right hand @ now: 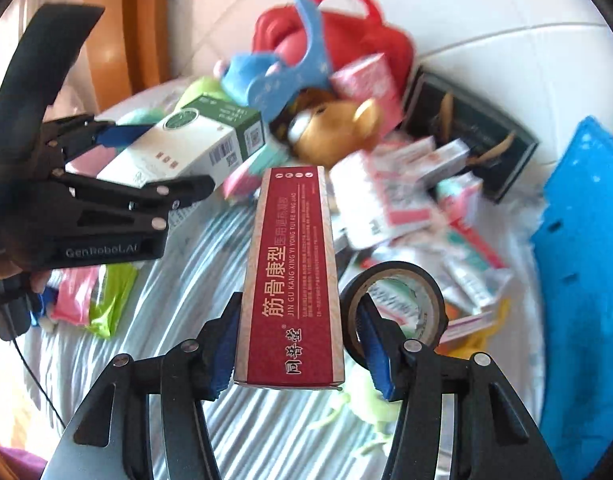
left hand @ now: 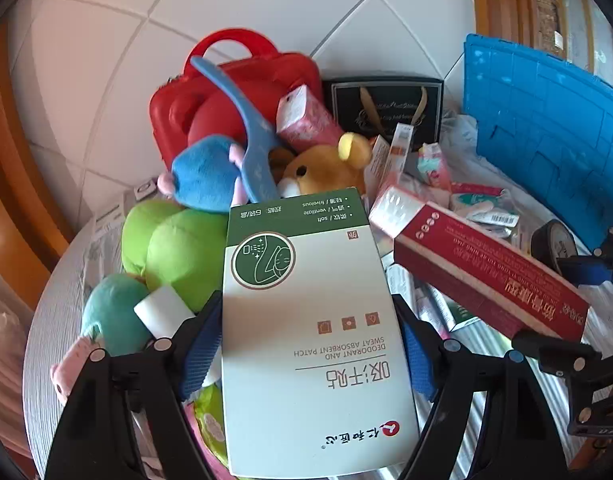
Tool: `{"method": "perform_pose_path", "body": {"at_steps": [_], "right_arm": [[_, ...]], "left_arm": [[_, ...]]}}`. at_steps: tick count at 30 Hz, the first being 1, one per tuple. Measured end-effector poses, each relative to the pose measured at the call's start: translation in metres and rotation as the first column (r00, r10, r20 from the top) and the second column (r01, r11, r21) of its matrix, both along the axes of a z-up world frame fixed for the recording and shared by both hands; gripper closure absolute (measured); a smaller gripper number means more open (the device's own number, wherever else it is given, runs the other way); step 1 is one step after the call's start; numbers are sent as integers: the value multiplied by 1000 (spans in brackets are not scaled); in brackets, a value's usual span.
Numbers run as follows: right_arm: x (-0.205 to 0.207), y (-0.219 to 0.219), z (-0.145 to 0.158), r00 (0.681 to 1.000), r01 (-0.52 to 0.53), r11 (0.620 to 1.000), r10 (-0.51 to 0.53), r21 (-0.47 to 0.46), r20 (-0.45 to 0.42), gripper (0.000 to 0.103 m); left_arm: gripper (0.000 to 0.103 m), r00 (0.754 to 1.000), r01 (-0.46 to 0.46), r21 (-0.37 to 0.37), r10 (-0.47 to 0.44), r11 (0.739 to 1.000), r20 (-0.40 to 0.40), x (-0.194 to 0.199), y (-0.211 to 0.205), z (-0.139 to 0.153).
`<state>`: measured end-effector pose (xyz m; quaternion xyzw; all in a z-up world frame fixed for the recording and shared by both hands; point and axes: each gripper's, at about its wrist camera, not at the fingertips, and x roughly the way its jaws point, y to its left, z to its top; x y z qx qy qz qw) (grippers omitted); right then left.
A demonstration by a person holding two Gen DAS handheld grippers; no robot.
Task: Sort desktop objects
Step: 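Carry both boxes into the blue crate and open both tools to release them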
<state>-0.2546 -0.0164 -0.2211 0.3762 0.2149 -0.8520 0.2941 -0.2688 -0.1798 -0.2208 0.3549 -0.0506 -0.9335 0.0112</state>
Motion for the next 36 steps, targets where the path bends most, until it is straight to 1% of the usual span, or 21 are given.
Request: {"method": "perform_pose_path", "body": {"at_steps": [2,4,6,7,9,11,15,17,19,22,25,26,27,28,29,30,31,32,34,36], "right_arm": [[2,10,18,998,37,999,-39,-36,-53,49],[4,28,51,990,81,994,-89,-75,-111,49],[10,43,84,975,128,985,-147,-119,-168,49],[6,51,96,965,149,979,-175,-140,-195,49],[10,76,122,940,193,964,-236,-185,-246,49],[12,105,143,908,234,944,-297,-232,-296,49],[18,173,188,822,314,892,-426,-325,-377,49],[18,206,207,779,355,865,-483,-354,-400,49],[13,244,221,742,391,836,-534,-385,-405,49],[0,298,238,694,440,794,-597,-420,-403,49],[-19,345,253,650,470,765,-637,-440,-414,49],[-28,360,259,643,480,758,-646,-441,-410,49],[-39,374,262,641,497,750,-656,-435,-398,48],[-47,389,264,628,515,735,-674,-441,-390,46],[-55,403,265,605,534,714,-697,-453,-384,39],[-61,415,266,595,551,698,-713,-458,-371,33],[-58,426,267,589,559,685,-725,-467,-357,25],[-59,435,269,580,558,673,-735,-485,-351,24],[-54,447,270,572,547,665,-741,-509,-352,22],[-46,452,267,564,535,660,-744,-527,-358,15]], "left_arm": [[25,998,45,-4,-45,999,-48,0,14,23],[25,991,92,-12,-93,996,-95,-2,32,45],[25,977,152,-14,-152,988,-149,-6,52,70],[25,968,183,-22,-183,983,-174,-7,66,82],[25,945,244,-32,-245,969,-218,-10,93,108],[25,917,303,-38,-302,952,-259,-12,123,133],[25,848,416,-63,-411,907,-335,-18,197,177],[24,818,466,-50,-452,883,-356,-27,237,195],[24,788,512,-44,-490,858,-373,-36,278,208],[24,754,560,-43,-530,828,-388,-52,338,225],[24,727,599,-37,-562,800,-394,-73,396,239],[24,722,602,-38,-565,797,-400,-82,414,244],[24,730,594,-45,-562,803,-388,-93,430,247],[24,747,578,-47,-551,815,-372,-103,444,250],[24,756,568,-38,-539,822,-372,-108,453,255],[21,758,565,-21,-529,825,-382,-111,458,260],[15,761,559,-11,-518,829,-390,-111,461,265],[12,762,548,-14,-507,836,-403,-111,463,269],[6,760,523,-41,-488,851,-429,-107,460,272],[5,768,500,-50,-469,865,-437,-105,456,273]]}}
